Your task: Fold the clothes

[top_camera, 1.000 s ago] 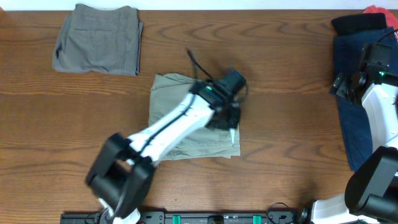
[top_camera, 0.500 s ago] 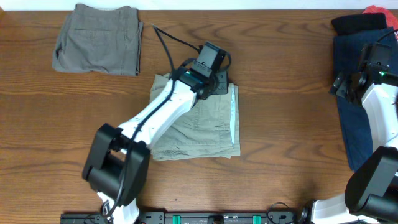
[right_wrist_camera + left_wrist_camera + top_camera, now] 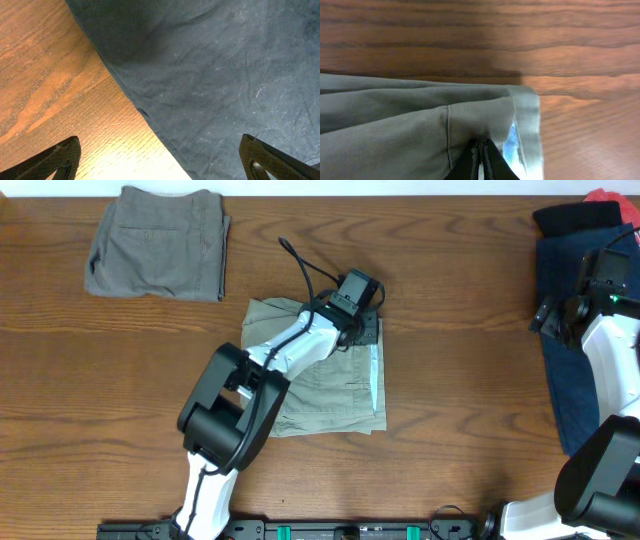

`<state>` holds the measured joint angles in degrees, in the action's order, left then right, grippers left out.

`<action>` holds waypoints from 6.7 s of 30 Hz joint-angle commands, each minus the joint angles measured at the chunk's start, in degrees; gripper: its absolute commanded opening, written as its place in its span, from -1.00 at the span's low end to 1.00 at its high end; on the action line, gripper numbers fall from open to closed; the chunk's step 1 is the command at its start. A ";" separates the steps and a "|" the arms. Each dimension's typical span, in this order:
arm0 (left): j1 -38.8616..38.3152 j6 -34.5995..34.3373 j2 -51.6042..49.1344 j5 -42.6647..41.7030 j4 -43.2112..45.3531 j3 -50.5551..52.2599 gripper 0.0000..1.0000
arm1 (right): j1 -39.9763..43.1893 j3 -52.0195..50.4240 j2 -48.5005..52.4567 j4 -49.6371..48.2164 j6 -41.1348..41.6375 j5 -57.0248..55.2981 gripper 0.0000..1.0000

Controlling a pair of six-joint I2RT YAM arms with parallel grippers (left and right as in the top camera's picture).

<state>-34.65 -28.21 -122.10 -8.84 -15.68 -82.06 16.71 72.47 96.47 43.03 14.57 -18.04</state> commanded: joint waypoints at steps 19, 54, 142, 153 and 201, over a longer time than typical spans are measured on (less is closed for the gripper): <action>3.37 10.01 26.38 -2.64 -18.67 -0.52 0.96 | 0.20 -0.04 -0.57 0.09 -0.48 -1.01 0.98; 37.33 26.86 25.51 -25.27 -21.03 29.29 0.96 | 0.20 -0.04 -0.57 0.09 -0.48 -1.01 0.99; 47.50 35.06 9.07 1.18 -8.61 -16.81 -0.88 | 0.20 -0.04 -0.57 0.09 -0.48 -1.01 0.99; 54.93 35.06 4.76 1.44 -4.09 -16.81 -0.88 | 0.20 -0.04 -0.57 0.09 -0.48 -1.01 0.99; 53.66 23.43 -3.13 6.16 3.98 -16.63 -0.88 | 0.15 -0.04 -0.57 0.09 -0.48 -1.03 0.99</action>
<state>17.93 -4.69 -120.27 -6.11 -11.40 -98.13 16.71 72.47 96.47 43.03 14.57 -18.04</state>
